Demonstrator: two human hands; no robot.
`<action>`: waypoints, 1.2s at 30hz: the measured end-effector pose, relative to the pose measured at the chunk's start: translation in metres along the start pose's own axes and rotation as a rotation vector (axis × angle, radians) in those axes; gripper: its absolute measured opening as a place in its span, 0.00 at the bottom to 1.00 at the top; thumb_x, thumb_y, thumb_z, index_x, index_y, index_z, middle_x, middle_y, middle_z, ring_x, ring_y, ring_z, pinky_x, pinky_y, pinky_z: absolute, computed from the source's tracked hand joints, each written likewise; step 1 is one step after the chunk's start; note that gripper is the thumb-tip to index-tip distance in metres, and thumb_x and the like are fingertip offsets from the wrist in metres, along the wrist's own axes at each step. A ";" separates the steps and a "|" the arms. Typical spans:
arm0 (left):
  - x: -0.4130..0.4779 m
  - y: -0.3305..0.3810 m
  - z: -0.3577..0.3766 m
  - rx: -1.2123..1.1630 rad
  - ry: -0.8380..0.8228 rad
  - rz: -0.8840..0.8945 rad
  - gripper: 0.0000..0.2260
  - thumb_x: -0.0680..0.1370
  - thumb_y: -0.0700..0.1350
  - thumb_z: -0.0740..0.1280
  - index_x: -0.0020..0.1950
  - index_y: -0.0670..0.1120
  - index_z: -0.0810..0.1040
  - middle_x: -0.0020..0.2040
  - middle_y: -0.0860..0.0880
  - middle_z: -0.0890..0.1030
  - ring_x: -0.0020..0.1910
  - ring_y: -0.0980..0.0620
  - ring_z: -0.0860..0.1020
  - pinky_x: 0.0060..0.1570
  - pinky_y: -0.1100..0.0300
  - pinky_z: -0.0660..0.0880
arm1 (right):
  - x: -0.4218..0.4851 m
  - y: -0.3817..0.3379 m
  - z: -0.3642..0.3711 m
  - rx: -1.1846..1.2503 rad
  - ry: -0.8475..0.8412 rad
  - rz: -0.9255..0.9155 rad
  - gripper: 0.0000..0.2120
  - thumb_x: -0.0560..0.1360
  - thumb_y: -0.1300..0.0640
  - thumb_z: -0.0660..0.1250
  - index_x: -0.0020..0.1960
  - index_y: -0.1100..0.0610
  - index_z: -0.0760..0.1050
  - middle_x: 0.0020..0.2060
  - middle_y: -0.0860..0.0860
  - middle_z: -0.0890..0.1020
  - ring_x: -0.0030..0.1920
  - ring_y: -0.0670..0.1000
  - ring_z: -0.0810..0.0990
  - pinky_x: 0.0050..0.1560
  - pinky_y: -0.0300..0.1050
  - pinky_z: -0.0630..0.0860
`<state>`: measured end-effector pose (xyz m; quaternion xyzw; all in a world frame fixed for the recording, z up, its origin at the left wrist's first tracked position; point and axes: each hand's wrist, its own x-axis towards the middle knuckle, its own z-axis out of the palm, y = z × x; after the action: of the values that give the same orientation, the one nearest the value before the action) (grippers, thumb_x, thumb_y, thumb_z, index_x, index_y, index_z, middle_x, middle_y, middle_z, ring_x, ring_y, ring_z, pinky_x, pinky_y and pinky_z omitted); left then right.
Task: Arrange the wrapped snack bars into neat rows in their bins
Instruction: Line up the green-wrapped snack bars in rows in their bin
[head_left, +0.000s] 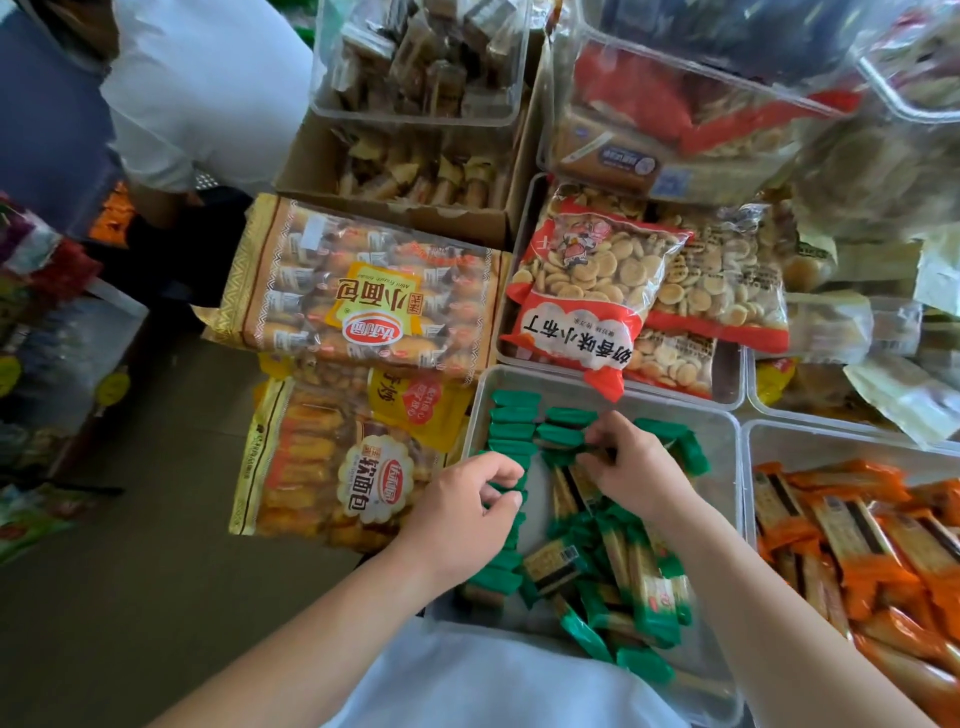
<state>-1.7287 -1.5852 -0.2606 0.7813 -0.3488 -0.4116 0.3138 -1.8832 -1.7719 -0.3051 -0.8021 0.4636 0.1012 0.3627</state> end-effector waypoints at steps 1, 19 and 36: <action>0.000 0.000 0.000 -0.004 0.004 -0.002 0.11 0.82 0.45 0.68 0.64 0.52 0.81 0.56 0.61 0.81 0.52 0.68 0.78 0.50 0.73 0.77 | -0.001 0.003 0.000 -0.047 0.001 -0.015 0.11 0.76 0.47 0.73 0.53 0.45 0.72 0.47 0.47 0.82 0.46 0.54 0.82 0.46 0.52 0.82; -0.009 0.004 0.002 0.038 0.001 0.009 0.08 0.83 0.47 0.68 0.61 0.54 0.81 0.53 0.62 0.81 0.53 0.63 0.79 0.48 0.75 0.75 | -0.013 -0.028 0.031 -0.755 -0.168 -0.065 0.25 0.75 0.39 0.66 0.68 0.49 0.71 0.62 0.53 0.79 0.62 0.58 0.78 0.53 0.50 0.73; -0.011 -0.002 0.002 0.017 0.003 0.029 0.07 0.82 0.46 0.68 0.59 0.52 0.82 0.51 0.61 0.81 0.51 0.65 0.79 0.51 0.70 0.77 | 0.007 -0.020 0.018 0.202 0.218 0.154 0.20 0.79 0.42 0.69 0.62 0.56 0.77 0.54 0.51 0.83 0.50 0.53 0.80 0.47 0.44 0.76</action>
<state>-1.7348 -1.5752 -0.2588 0.7795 -0.3631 -0.4027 0.3136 -1.8596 -1.7577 -0.3117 -0.7298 0.5682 -0.0061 0.3801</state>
